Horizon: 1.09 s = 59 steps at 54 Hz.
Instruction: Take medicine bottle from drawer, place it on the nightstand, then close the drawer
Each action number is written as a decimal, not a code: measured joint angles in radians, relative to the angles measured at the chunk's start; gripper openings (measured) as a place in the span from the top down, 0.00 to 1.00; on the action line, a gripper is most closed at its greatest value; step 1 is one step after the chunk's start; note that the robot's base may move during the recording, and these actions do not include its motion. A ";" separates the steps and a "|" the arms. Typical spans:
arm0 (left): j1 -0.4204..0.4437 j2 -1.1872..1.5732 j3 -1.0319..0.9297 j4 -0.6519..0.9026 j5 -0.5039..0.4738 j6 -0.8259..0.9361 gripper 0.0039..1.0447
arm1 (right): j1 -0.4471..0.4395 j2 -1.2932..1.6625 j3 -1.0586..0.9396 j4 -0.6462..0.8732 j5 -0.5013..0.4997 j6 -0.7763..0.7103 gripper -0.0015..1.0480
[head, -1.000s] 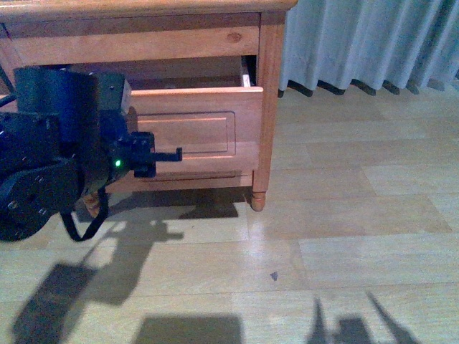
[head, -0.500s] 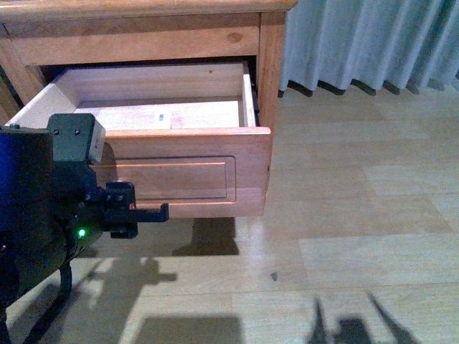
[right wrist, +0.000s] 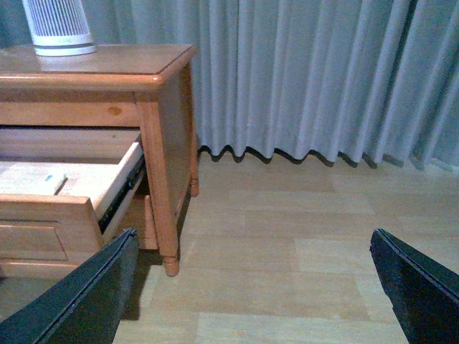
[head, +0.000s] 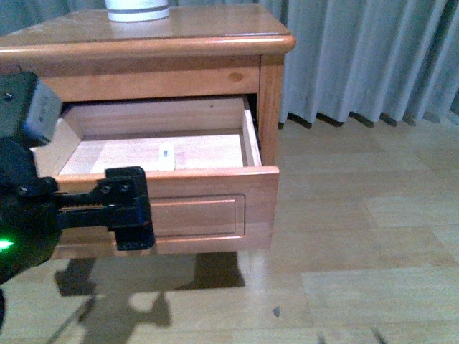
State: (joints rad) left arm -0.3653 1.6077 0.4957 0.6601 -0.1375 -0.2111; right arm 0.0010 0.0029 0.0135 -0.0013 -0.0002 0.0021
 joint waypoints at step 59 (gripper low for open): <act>0.360 -1.397 -0.425 -0.521 0.134 0.203 0.98 | 0.000 0.000 0.000 0.000 -0.007 0.000 0.07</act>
State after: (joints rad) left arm -0.0051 0.2104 0.0704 0.1394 -0.0036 -0.0078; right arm 0.0006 0.0029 0.0135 -0.0017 -0.0071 0.0017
